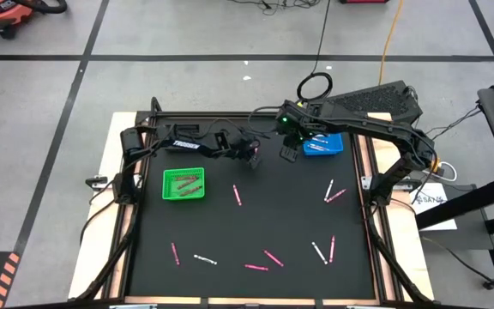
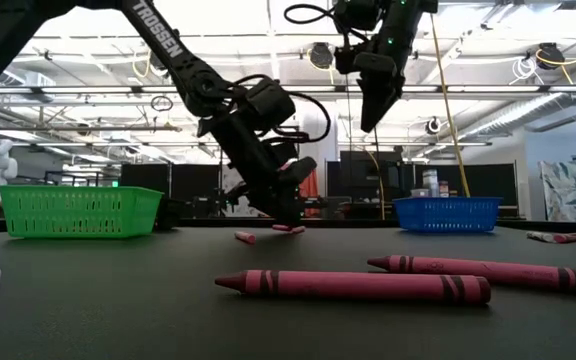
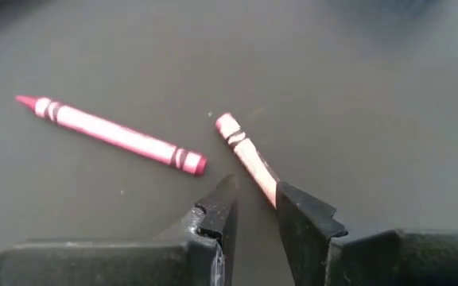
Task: Sort crayons
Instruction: Put the pink crayon into the black bin
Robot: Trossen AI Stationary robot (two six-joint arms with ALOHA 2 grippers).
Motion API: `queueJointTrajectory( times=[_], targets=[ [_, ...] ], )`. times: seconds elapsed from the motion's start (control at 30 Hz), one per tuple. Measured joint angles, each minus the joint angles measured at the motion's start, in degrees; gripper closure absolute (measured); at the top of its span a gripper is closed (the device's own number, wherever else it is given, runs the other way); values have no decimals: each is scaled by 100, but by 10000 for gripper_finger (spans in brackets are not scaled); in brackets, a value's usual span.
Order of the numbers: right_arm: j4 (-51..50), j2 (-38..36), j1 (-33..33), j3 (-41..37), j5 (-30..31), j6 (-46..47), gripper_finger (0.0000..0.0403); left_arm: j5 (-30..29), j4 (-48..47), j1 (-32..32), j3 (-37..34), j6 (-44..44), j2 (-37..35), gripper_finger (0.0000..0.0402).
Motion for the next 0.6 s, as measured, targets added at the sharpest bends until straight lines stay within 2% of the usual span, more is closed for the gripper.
queueJointTrajectory(
  times=[0.6],
  targets=[
    [0, 0, 0, 0, 0, 2, 303, 296, 21, -11, 0, -57, 4, 309]
  ],
)
